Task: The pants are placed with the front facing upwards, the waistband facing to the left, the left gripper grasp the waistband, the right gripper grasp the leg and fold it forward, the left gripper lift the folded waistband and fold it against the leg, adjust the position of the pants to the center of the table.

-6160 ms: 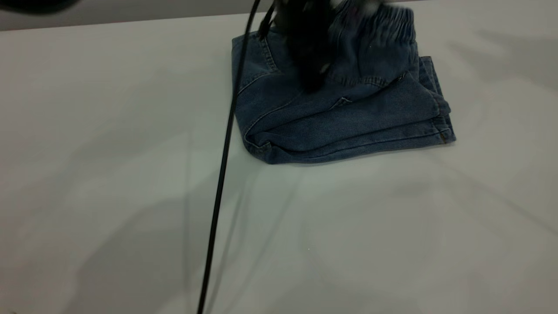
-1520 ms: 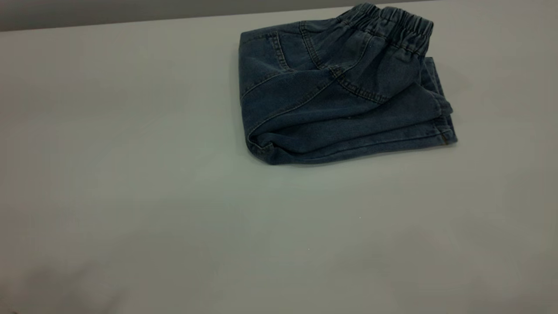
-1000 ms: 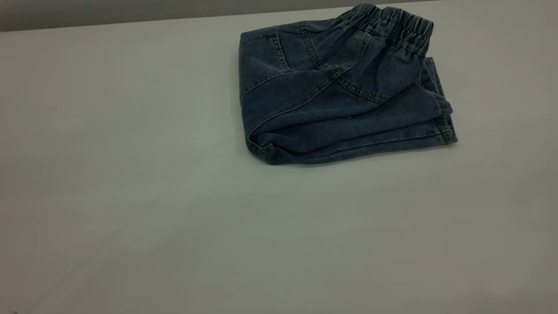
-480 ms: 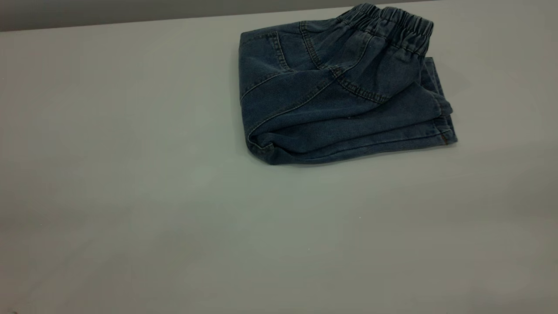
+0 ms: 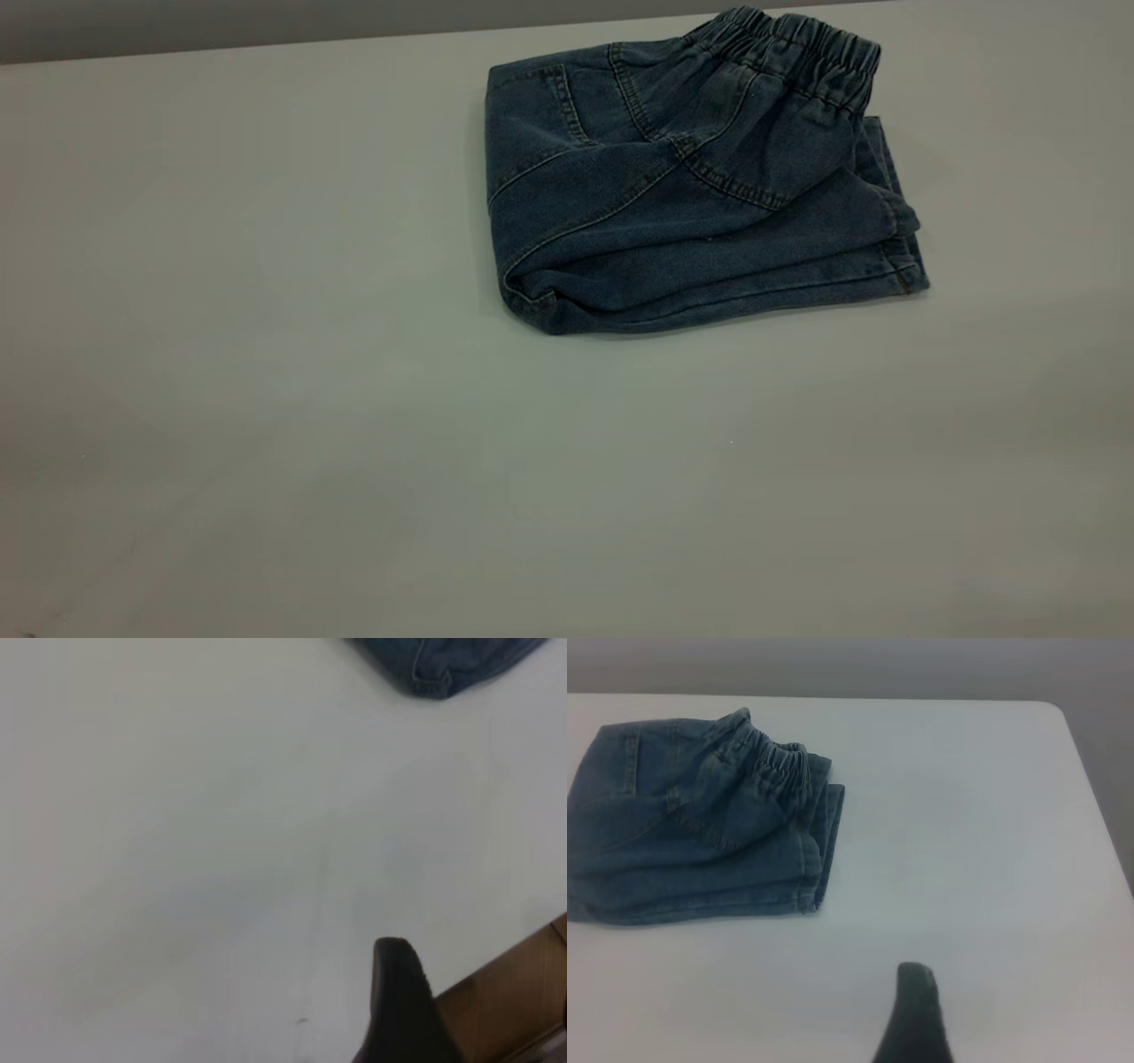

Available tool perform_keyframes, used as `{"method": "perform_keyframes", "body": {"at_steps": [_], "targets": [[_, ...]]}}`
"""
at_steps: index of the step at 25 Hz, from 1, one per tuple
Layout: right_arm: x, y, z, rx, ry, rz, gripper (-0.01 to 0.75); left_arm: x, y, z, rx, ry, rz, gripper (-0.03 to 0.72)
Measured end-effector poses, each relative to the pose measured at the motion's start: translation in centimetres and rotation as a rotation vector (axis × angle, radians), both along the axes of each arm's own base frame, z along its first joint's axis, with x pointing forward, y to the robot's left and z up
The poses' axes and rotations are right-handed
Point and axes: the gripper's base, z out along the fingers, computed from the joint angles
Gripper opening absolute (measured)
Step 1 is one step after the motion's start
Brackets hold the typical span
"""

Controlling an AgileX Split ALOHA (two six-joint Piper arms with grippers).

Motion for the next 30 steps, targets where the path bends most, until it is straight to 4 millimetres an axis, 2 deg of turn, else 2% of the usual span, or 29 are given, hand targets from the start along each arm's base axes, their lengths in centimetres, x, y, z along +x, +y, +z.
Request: {"method": "perform_keyframes", "body": {"at_steps": [6, 12, 16, 19, 30], "targets": [[0.0, 0.0, 0.0, -0.003, 0.000, 0.001, 0.479, -0.8, 0.6, -0.1, -0.034, -0.054, 0.000, 0.392], [0.0, 0.0, 0.0, -0.001, 0.001, 0.001, 0.479, -1.7, 1.2, -0.6, -0.023, -0.013, 0.007, 0.392], [0.0, 0.0, 0.0, 0.002, 0.001, 0.001, 0.479, -2.3, 1.1, -0.8, -0.089, -0.014, -0.021, 0.392], [0.0, 0.0, 0.0, 0.002, 0.001, 0.001, 0.479, -2.2, 0.8, -0.9, -0.135, -0.068, -0.037, 0.392], [0.0, 0.0, 0.0, 0.001, 0.001, 0.000, 0.479, -2.3, 0.3, -1.0, -0.125, -0.094, -0.117, 0.392]]}}
